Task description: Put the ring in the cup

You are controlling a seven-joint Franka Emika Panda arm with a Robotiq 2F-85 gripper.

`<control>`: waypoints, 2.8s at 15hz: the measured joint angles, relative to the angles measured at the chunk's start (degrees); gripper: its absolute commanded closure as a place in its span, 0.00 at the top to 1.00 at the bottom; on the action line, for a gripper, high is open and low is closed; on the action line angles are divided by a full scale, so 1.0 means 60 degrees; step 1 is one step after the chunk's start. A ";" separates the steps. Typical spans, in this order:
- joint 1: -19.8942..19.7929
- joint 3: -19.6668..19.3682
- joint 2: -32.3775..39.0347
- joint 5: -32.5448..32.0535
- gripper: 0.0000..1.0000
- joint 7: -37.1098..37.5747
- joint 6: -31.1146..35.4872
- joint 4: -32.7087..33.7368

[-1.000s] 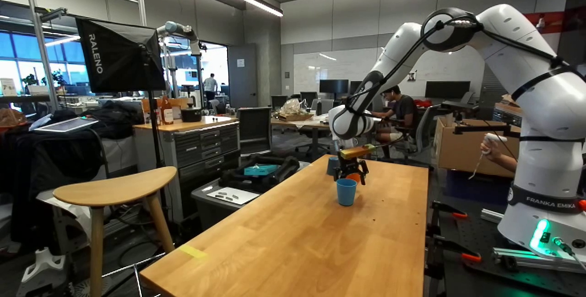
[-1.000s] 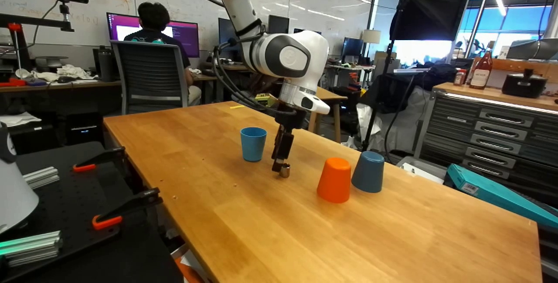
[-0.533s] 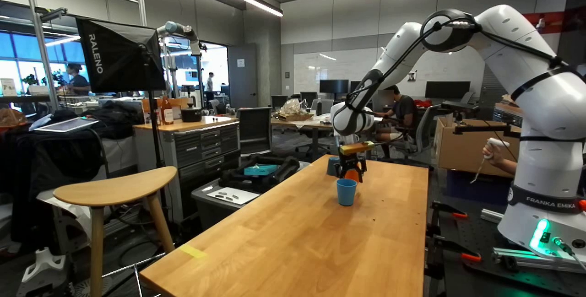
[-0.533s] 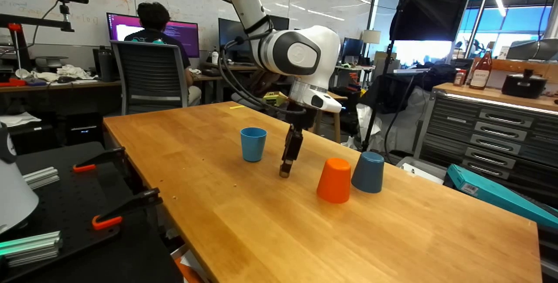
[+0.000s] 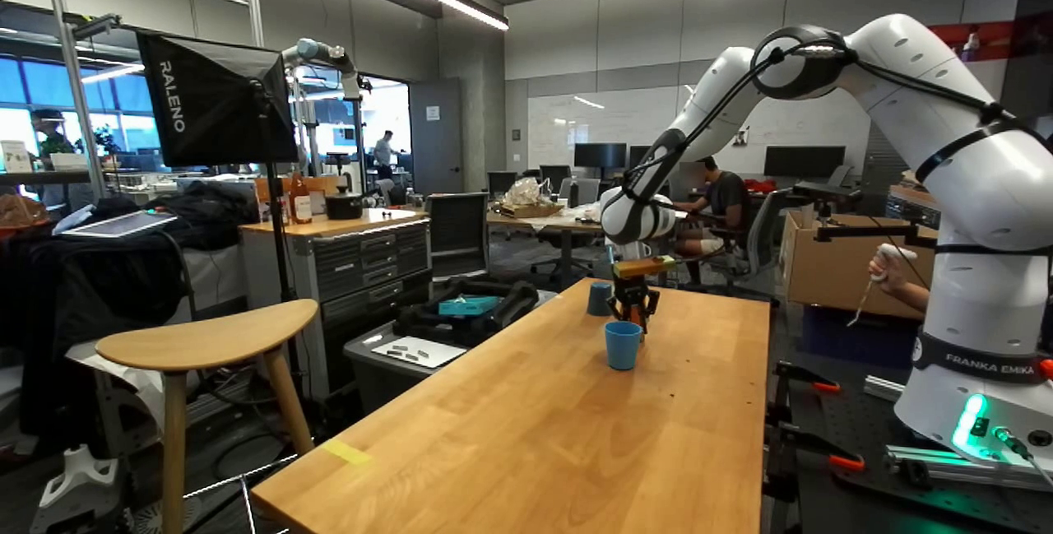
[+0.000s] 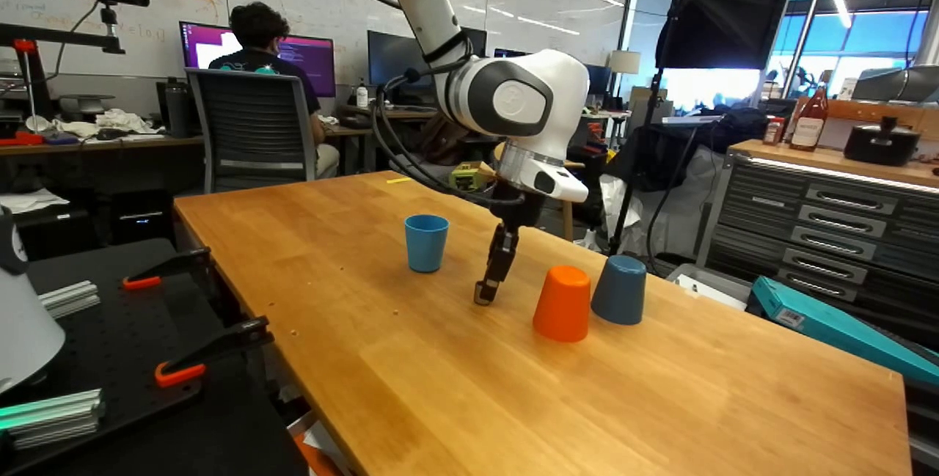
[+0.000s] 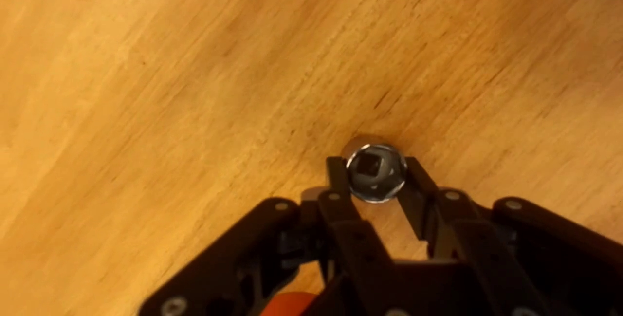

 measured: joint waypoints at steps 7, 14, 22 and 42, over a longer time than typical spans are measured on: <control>-0.0134 0.0037 -0.0649 0.0414 0.09 -0.0793 -0.0565 0.0362; -0.0080 0.0482 -0.2137 0.1346 0.09 -0.1983 -0.2867 0.0369; 0.0425 0.0815 -0.1483 0.1718 0.09 -0.2214 -0.3548 0.0433; 0.0600 0.0767 -0.1543 0.0044 0.12 -0.2873 -0.3568 0.1064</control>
